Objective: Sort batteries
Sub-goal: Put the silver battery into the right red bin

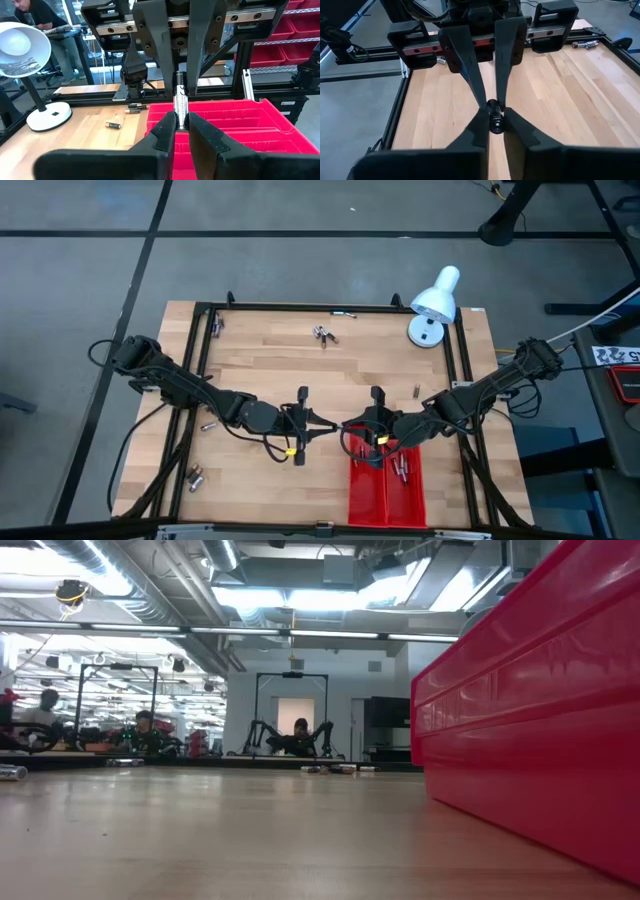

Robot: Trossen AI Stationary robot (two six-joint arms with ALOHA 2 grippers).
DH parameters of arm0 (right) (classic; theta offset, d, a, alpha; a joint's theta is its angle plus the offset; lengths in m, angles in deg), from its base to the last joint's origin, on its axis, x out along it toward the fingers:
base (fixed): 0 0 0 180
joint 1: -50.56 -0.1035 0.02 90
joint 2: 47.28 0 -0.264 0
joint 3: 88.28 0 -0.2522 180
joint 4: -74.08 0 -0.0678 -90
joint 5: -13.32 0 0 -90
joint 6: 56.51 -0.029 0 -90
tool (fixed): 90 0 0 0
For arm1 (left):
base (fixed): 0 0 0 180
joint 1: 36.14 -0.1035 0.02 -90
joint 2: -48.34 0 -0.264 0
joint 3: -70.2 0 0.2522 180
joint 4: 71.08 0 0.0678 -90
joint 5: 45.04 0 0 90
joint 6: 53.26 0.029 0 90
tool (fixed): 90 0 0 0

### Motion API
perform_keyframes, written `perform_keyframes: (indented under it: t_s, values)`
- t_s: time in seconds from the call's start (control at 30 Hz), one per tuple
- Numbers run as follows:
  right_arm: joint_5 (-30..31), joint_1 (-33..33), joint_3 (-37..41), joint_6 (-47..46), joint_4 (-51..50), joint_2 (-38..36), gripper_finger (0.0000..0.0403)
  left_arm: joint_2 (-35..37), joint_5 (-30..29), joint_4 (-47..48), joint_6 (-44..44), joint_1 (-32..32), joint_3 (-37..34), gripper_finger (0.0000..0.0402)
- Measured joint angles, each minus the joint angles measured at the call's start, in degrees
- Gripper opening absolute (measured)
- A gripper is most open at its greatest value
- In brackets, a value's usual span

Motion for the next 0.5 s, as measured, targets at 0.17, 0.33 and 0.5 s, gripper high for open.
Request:
perform_keyframes:
  t_s: [0.17, 0.33, 0.5]
  values:
    - [-2.7, 0.8, 0.0, -0.1, 0.0, 0.0, 0.0024, 0.0, -0.1, 0.2, -0.3, 0.0, 0.0, 0.009]
    - [-2.8, 0.7, 0.0, -0.1, 0.0, 0.0, 0.003, 0.0, -0.1, 0.2, -0.5, 0.0, 0.0, 0.0149]
    - [-2.5, 0.7, 0.0, -0.2, -0.5, 0.0, 0.0028, 2.0, -0.1, 5.6, -5.0, 0.0, -0.1, 0.02]
